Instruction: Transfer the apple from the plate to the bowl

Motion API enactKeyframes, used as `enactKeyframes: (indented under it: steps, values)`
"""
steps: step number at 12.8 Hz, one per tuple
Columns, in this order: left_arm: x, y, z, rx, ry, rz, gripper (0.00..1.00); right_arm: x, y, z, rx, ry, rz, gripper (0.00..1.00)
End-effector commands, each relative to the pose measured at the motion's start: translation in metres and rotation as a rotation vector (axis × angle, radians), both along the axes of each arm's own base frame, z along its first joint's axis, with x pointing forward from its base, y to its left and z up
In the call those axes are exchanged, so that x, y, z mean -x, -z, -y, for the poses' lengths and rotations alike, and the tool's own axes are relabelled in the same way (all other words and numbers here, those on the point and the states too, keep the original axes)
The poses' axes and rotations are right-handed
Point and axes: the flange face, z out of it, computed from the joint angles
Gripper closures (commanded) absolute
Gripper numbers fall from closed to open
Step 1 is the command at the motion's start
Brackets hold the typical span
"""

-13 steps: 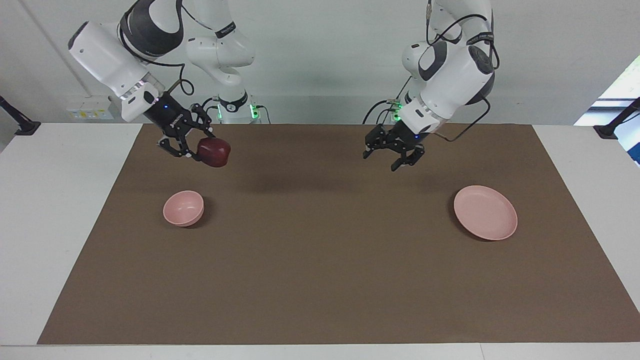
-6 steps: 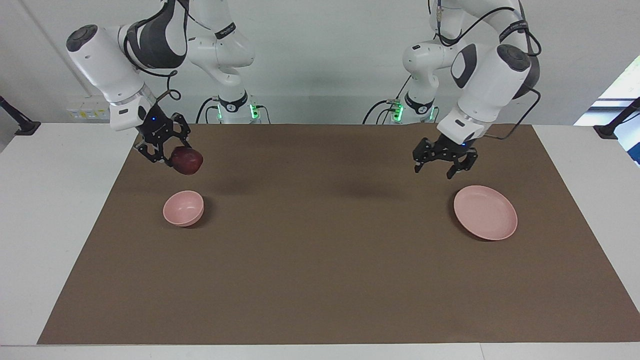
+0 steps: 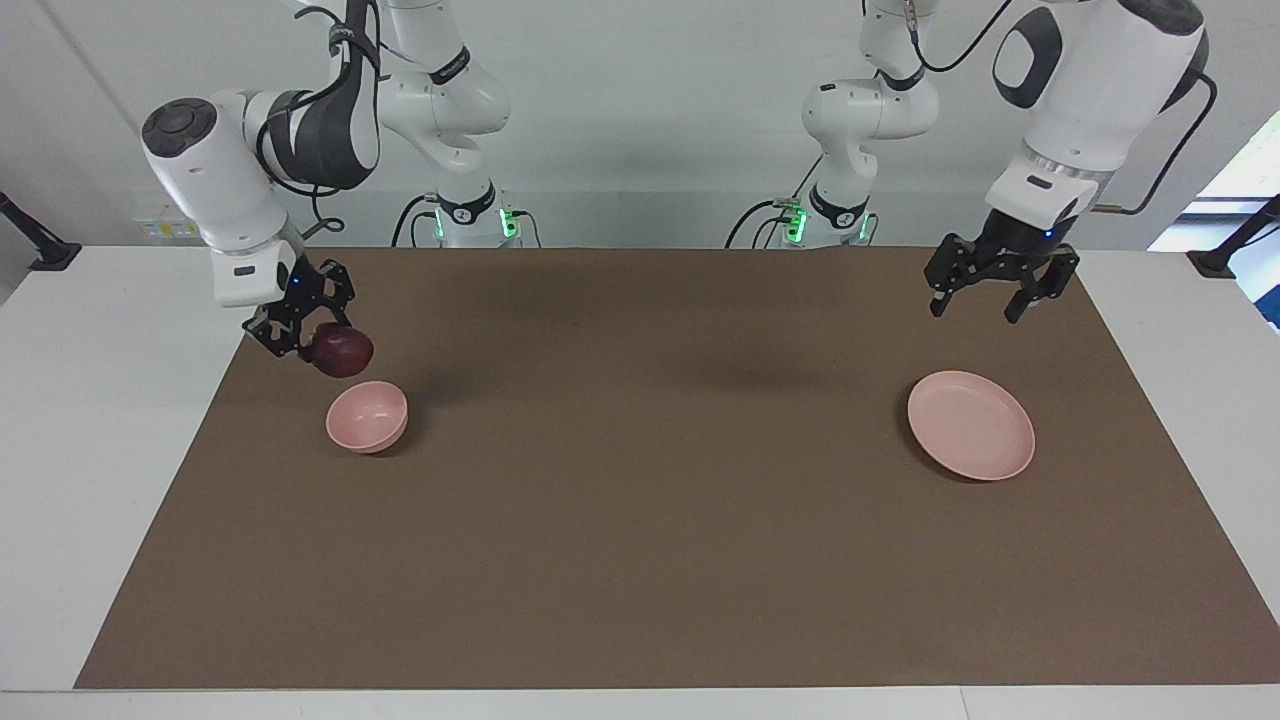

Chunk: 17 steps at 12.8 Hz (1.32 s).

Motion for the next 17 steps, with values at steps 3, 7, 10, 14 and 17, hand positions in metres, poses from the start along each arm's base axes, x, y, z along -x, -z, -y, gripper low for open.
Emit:
enactKeyframes:
  steps: [3,7,10,14,17]
  values:
    - [0.018,-0.090,-0.018,-0.053,0.039,-0.070,0.00,-0.021,0.023,-0.018,0.107,0.002,-0.018,0.81]
    - [0.018,-0.106,-0.039,-0.061,0.030,-0.109,0.00,-0.030,0.047,-0.016,0.132,-0.017,-0.020,0.81]
    - [0.018,-0.100,-0.032,-0.060,0.048,-0.146,0.00,-0.035,0.057,-0.018,0.132,-0.021,-0.011,0.81]
    - [0.043,-0.117,-0.022,-0.048,0.064,-0.112,0.00,-0.042,0.070,-0.043,0.133,-0.015,-0.001,0.80]
    - [0.062,-0.109,-0.021,-0.053,0.066,-0.149,0.00,-0.043,0.078,-0.044,0.134,-0.013,-0.011,0.79]
